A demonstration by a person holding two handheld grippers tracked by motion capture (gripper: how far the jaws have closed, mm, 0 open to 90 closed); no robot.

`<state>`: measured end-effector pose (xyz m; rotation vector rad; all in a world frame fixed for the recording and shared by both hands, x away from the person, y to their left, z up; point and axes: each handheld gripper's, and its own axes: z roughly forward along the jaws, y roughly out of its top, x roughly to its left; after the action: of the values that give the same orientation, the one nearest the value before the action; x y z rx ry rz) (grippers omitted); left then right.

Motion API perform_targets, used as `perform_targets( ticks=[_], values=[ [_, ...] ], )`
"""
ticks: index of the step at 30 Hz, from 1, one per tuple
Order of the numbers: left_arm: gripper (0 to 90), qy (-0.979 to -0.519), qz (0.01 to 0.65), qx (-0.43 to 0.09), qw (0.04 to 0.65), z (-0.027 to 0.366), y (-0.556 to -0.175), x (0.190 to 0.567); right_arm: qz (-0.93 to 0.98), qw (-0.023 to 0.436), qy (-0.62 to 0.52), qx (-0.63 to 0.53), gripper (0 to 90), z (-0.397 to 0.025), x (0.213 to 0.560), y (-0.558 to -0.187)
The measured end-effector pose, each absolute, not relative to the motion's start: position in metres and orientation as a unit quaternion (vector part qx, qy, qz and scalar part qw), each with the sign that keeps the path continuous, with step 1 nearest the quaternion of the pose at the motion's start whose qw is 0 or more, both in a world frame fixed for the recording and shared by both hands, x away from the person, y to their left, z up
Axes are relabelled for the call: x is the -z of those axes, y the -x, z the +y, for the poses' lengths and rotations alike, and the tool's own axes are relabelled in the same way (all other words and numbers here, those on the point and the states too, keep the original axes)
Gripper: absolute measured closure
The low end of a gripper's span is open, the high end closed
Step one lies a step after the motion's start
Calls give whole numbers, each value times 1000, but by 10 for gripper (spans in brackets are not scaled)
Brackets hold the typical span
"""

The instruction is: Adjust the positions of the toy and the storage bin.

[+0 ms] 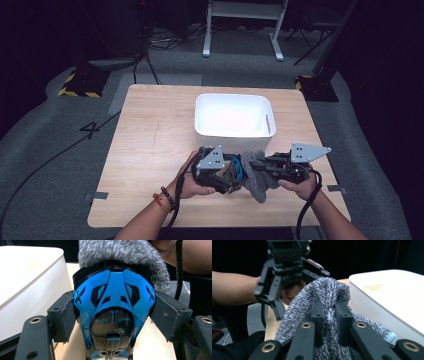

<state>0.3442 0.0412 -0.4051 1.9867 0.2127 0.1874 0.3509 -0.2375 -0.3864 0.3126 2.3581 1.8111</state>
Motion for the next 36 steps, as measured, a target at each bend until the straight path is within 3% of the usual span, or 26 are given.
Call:
perform_targets(
  ticks=[11, 23, 36],
  values=[
    [259, -821, 86, -82, 559, 45, -341, 398, 833, 84, -118, -534, 794, -223, 405, -354],
    [260, -808, 87, -86, 577, 52, -340, 389, 880, 19, -123, -459, 792, -199, 451, -364],
    [261, -809, 97, -89, 573, 59, -342, 391, 893, 43, -173, -413, 793, -224, 469, -383]
  ],
)
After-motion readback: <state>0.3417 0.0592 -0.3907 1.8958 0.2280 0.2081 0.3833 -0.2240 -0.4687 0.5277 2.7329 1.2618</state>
